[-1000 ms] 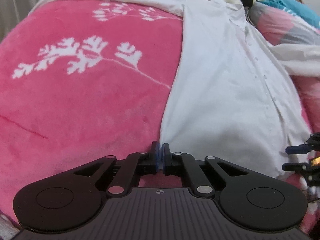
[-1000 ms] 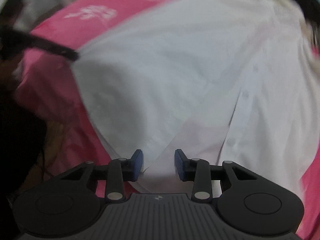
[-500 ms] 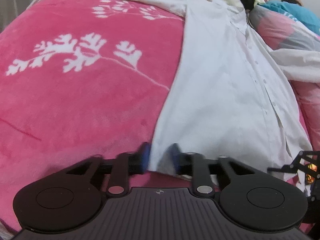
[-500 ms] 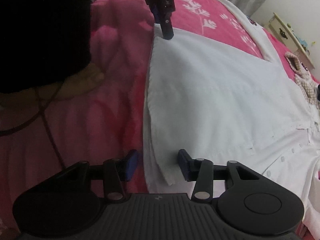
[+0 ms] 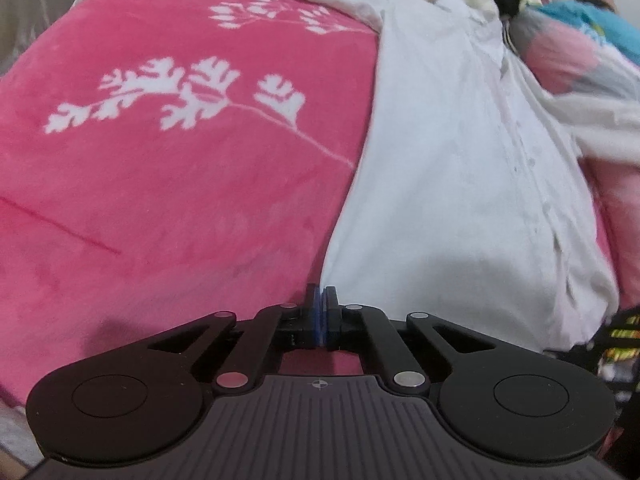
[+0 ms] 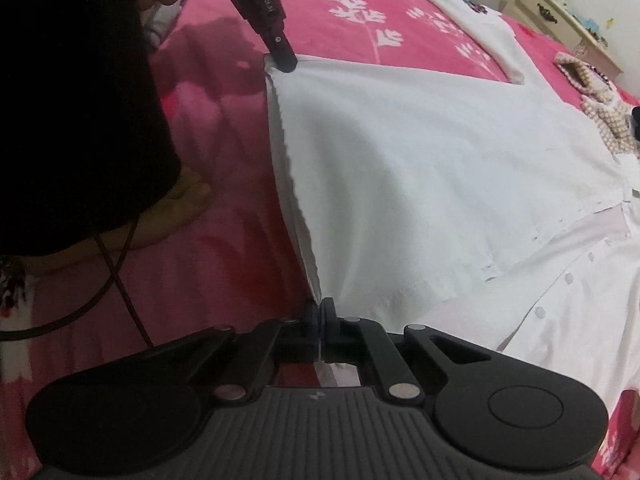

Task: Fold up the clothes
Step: 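Grasp the shirt hem with the left gripper while the right gripper grasps the side seam, then open both grippers and lift them off the shirt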

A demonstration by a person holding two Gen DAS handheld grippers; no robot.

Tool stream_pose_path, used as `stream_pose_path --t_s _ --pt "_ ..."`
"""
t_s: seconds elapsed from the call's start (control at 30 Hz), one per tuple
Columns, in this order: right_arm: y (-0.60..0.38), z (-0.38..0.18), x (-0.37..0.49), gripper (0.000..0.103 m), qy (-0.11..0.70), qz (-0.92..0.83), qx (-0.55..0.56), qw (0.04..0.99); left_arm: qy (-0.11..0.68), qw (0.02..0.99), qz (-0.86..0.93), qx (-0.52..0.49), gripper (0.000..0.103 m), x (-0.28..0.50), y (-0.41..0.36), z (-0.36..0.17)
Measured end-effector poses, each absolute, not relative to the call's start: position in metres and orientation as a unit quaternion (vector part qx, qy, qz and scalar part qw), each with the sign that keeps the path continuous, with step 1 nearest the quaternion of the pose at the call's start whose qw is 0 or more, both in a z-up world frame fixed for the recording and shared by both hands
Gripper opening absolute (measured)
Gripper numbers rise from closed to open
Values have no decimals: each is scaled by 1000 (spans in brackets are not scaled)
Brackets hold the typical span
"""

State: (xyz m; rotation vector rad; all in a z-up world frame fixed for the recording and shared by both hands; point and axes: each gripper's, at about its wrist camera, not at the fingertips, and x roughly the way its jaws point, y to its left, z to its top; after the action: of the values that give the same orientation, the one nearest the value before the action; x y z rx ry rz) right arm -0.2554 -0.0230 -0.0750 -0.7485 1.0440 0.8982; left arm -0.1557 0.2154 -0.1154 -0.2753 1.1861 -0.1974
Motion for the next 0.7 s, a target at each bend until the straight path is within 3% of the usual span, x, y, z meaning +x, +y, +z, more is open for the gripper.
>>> stream_pose_path --t_s 0.23,0.33,0.43,0.5,0.7 --pt "-14 -98 -253 3 487 400 -328 703 562 818 -91 -80 2 -161 208 -127" --pt "-18 -100 -249 10 502 393 -304 708 561 819 -95 -73 5 -162 207 -126" --pt "-23 -94 -251 29 520 392 -282 705 562 818 -92 -79 13 -164 212 -121" --pt "-28 -84 -256 31 531 395 -274 698 556 823 -81 -79 24 -167 216 -114" --pt "-63 -44 -275 35 527 369 -281 712 501 859 -84 -60 28 -171 215 -75"
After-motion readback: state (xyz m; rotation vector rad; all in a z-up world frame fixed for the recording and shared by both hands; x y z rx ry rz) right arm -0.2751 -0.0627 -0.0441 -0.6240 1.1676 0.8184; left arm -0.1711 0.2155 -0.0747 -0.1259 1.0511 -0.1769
